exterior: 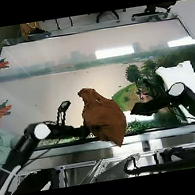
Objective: Fold the shirts.
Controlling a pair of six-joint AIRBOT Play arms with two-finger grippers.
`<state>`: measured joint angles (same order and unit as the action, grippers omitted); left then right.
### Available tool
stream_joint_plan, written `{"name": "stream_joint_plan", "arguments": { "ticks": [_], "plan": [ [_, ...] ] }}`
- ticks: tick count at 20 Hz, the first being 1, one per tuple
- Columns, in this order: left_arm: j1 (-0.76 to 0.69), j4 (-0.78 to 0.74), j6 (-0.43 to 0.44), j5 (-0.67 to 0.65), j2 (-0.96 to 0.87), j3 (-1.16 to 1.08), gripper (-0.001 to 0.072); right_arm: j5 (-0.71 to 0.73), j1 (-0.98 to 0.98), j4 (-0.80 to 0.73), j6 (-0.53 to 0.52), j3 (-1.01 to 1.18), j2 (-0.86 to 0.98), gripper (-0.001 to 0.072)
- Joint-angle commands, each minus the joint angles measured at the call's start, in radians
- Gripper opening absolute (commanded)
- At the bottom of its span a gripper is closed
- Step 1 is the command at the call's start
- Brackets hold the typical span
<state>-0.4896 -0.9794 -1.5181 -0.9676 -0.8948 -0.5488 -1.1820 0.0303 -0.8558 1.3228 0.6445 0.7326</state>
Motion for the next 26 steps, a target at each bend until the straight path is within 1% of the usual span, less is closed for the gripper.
{"name": "stream_joint_plan", "arguments": {
  "ticks": [1, 4, 6, 8, 11, 12, 13, 14, 15, 17, 18, 19, 21, 22, 24, 26],
  "plan": [
    [-0.086, 0.250, 0.040, 0.412, 0.117, 0.279, 0.0686, 0.102, 0.047, 0.094, -0.059, -0.120, 0.018, 0.0437],
    [-0.199, 0.319, 0.040, 0.607, 0.147, 0.334, 0.0686, 0.195, 0.116, 0.095, -0.080, -0.121, 0.075, 0.0436],
    [-0.257, 0.322, 0.039, 0.709, 0.129, 0.333, 0.0686, 0.246, 0.155, 0.117, -0.089, -0.121, 0.131, 0.0436],
    [-0.289, 0.322, 0.039, 0.772, 0.071, 0.314, 0.0685, 0.259, 0.173, 0.204, -0.166, -0.121, 0.179, 0.0432],
    [-0.298, 0.317, 0.043, 0.805, -0.070, 0.251, 0.0684, 0.259, 0.173, 0.318, -0.256, -0.121, 0.217, 0.0429],
    [-0.285, 0.317, 0.044, 0.809, -0.111, 0.225, 0.0683, 0.258, 0.173, 0.346, -0.285, -0.121, 0.222, 0.0400],
    [-0.266, 0.317, 0.044, 0.807, -0.142, 0.200, 0.0571, 0.254, 0.173, 0.380, -0.325, -0.121, 0.225, 0.0193],
    [-0.241, 0.317, 0.044, 0.780, -0.170, 0.171, 0.0428, 0.251, 0.173, 0.409, -0.360, -0.121, 0.224, 0.0060],
    [-0.218, 0.316, 0.057, 0.740, -0.190, 0.145, 0.0349, 0.251, 0.172, 0.432, -0.381, -0.121, 0.224, 0.0024],
    [-0.177, 0.317, 0.132, 0.635, -0.214, 0.099, 0.0344, 0.251, 0.169, 0.438, -0.393, -0.114, 0.223, 0.0015],
    [-0.158, 0.316, 0.158, 0.589, -0.217, 0.084, 0.0134, 0.251, 0.168, 0.437, -0.396, -0.105, 0.219, 0.0014],
    [-0.137, 0.317, 0.205, 0.546, -0.212, 0.069, 0.0011, 0.251, 0.168, 0.436, -0.396, -0.091, 0.214, 0.0014],
    [-0.091, 0.315, 0.248, 0.463, -0.172, 0.039, 0.0010, 0.230, 0.161, 0.430, -0.396, -0.038, 0.190, 0.0014],
    [-0.050, 0.312, 0.271, 0.405, -0.130, 0.018, 0.0009, 0.197, 0.143, 0.431, -0.396, 0.001, 0.171, 0.0014],
    [0.052, 0.235, 0.271, 0.261, -0.023, -0.059, 0.0008, 0.097, 0.072, 0.435, -0.394, 0.124, 0.115, 0.0014],
    [0.172, 0.184, 0.272, 0.101, 0.102, -0.184, 0.0007, 0.027, -0.009, 0.435, -0.393, 0.272, 0.042, 0.0014]
  ]
}}
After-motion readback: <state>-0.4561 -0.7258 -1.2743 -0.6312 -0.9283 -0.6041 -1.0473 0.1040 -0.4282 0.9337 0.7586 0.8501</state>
